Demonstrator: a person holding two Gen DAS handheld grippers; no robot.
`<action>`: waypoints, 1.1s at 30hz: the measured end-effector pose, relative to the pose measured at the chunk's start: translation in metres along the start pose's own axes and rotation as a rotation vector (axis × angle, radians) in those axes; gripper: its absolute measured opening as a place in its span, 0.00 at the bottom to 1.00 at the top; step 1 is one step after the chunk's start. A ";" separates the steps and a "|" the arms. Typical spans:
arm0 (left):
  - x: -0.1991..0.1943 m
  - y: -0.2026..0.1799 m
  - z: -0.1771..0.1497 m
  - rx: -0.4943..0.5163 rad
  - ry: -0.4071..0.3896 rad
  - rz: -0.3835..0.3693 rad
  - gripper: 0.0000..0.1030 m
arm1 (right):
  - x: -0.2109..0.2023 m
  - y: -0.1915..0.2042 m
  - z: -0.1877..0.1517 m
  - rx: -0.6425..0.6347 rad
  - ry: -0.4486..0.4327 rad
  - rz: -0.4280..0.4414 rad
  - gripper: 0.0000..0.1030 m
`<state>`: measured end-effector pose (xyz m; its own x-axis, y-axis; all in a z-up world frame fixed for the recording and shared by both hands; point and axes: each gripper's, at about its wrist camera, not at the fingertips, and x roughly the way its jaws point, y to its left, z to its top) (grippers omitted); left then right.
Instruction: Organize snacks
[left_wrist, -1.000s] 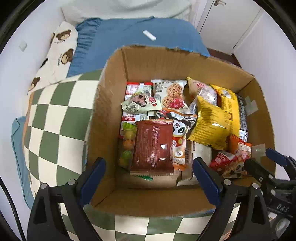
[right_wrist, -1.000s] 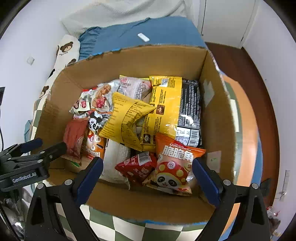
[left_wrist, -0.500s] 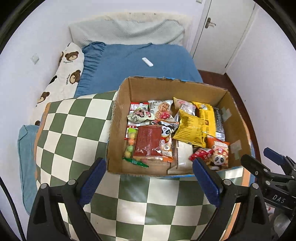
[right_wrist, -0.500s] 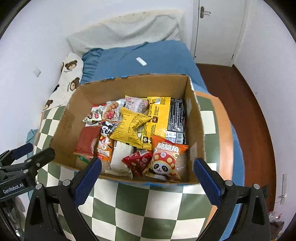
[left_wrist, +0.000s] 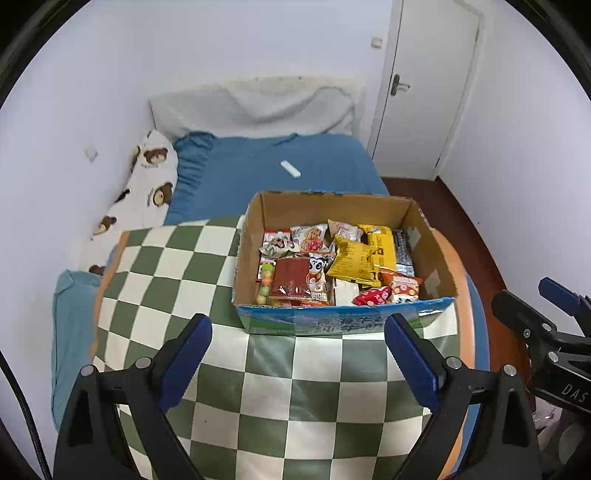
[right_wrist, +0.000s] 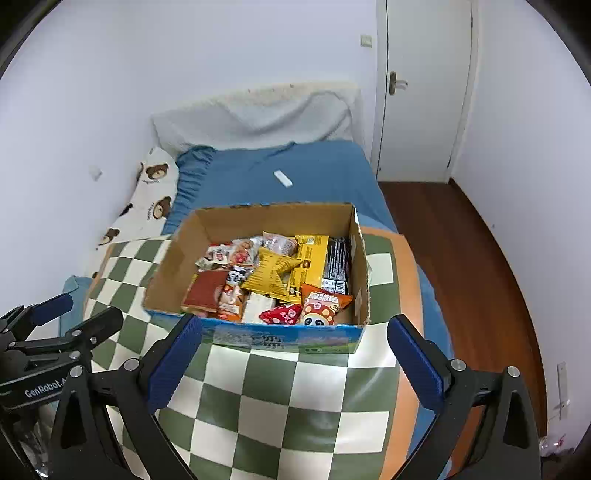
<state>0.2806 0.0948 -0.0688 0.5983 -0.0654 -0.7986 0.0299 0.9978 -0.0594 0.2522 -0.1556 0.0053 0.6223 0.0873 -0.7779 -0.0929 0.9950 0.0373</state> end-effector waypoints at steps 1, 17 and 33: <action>-0.009 0.000 -0.003 0.002 -0.016 0.004 0.93 | -0.008 0.002 -0.003 -0.002 -0.010 0.000 0.99; -0.104 -0.004 -0.047 0.014 -0.156 0.031 0.93 | -0.124 0.023 -0.050 -0.034 -0.157 0.021 1.00; -0.136 0.000 -0.061 -0.015 -0.212 0.023 0.93 | -0.160 0.020 -0.065 -0.028 -0.188 0.031 1.00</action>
<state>0.1504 0.1031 0.0028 0.7536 -0.0369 -0.6563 0.0029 0.9986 -0.0527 0.0999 -0.1533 0.0899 0.7529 0.1279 -0.6456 -0.1340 0.9902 0.0398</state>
